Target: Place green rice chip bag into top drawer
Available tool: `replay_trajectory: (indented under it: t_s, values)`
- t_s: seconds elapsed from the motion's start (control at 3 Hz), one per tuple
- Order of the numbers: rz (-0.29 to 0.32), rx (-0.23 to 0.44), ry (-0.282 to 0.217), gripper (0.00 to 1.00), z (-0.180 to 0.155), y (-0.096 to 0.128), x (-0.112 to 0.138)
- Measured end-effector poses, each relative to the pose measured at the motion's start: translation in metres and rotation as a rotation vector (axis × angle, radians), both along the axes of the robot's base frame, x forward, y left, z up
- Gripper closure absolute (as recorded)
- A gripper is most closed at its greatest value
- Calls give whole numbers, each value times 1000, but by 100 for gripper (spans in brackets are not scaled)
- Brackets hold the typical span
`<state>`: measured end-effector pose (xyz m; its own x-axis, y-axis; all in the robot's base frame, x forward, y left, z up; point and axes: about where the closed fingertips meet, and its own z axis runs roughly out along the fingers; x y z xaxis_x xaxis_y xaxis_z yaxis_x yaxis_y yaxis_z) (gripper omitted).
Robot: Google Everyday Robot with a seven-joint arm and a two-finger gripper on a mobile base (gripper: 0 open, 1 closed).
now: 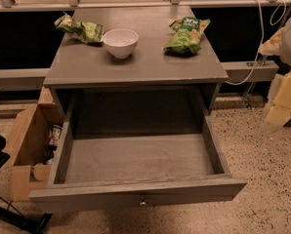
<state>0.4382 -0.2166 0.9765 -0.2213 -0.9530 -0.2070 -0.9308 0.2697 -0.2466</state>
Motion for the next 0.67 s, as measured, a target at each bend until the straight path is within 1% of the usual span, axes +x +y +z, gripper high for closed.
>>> replay_trajectory:
  t_s: [0.33,0.67]
  values:
    - [0,0,0,0,0,0,0]
    - [-17,21,-15,0,0,-3,3]
